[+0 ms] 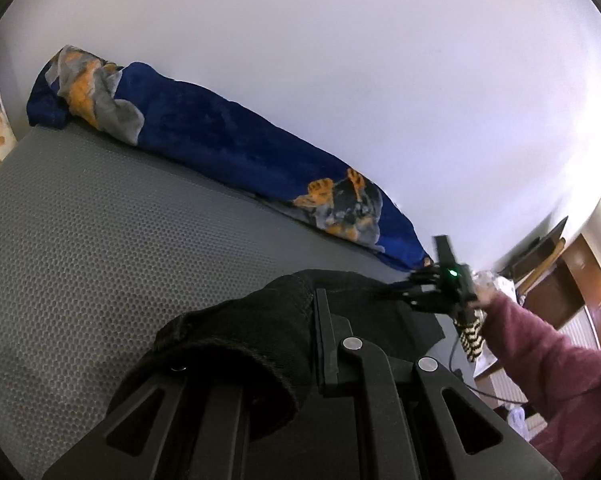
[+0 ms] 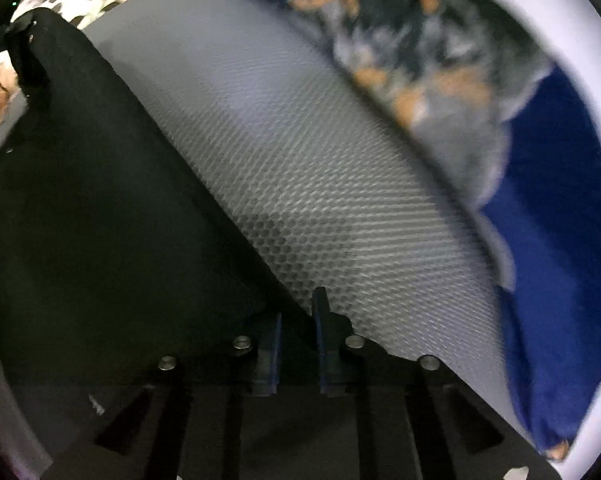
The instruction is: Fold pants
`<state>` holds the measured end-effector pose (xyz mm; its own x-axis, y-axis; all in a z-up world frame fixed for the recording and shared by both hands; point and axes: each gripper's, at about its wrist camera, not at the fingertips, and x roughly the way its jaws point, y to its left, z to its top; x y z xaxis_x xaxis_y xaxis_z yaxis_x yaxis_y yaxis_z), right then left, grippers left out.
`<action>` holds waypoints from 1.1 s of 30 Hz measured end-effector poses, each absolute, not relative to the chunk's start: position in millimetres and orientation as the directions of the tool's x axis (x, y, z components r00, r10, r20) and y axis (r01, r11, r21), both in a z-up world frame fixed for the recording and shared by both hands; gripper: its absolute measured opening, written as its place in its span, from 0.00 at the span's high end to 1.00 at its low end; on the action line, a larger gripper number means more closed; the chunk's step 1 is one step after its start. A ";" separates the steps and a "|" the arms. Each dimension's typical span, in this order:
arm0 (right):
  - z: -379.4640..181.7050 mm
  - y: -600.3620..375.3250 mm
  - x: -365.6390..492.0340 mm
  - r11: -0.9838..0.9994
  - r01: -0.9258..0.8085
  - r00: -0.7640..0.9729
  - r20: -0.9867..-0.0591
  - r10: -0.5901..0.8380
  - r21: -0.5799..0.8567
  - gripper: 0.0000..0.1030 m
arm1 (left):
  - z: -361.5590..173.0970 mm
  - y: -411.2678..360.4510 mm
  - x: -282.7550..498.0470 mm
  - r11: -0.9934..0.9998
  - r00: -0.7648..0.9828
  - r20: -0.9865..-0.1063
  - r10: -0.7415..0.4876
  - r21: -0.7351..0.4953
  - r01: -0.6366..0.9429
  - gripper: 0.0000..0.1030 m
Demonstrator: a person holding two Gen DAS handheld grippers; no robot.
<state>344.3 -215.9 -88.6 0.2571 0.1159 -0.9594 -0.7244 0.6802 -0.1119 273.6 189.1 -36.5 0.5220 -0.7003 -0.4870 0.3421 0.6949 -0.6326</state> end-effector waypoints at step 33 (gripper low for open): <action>-105.1 -225.2 8.9 0.860 -0.502 0.356 -0.928 0.108 -0.093 0.93 | -101.4 175.9 62.6 0.793 0.181 -0.827 -0.532 -0.412 0.448 0.81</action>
